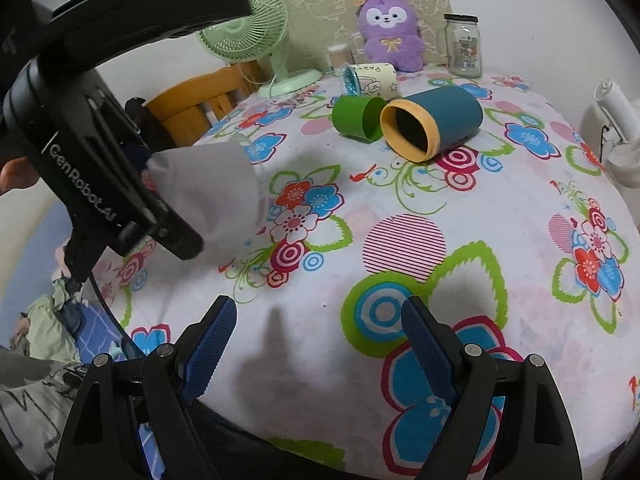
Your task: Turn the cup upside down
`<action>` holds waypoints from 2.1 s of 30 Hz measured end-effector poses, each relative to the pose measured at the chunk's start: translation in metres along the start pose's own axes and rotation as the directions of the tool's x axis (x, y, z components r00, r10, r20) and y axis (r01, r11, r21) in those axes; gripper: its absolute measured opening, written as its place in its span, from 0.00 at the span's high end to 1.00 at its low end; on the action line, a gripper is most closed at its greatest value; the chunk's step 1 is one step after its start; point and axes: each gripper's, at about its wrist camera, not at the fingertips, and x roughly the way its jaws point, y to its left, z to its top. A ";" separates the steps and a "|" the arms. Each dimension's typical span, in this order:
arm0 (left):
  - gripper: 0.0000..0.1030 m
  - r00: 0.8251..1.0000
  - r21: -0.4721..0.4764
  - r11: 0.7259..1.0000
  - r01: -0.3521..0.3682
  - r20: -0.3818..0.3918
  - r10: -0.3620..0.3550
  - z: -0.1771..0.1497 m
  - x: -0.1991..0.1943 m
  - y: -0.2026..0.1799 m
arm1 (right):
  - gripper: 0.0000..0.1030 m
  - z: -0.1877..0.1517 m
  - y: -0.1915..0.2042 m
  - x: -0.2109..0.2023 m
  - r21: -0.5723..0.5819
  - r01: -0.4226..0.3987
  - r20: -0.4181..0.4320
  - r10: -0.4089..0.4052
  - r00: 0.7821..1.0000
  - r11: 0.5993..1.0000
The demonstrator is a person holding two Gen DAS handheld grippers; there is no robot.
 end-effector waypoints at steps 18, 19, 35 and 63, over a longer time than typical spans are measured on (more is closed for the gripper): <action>0.22 0.993 -0.041 0.999 0.015 0.116 -0.010 0.019 -0.018 0.007 | 0.16 0.003 0.002 0.007 -0.009 -0.020 -0.001 0.020 1.000 1.000; 0.22 0.992 -0.044 0.999 0.016 0.123 -0.010 0.019 -0.018 0.008 | 0.16 0.003 0.002 0.007 -0.010 -0.020 0.000 0.020 1.000 1.000; 0.15 0.977 -0.018 1.000 0.024 0.213 -0.020 -0.009 -0.023 0.010 | 0.16 0.010 0.011 0.002 -0.030 0.018 0.020 -0.017 1.000 0.999; 0.07 0.928 -0.143 0.982 0.121 0.368 -0.061 -0.086 -0.006 0.046 | 0.16 0.017 0.021 -0.008 -0.012 0.071 0.058 -0.071 0.996 0.997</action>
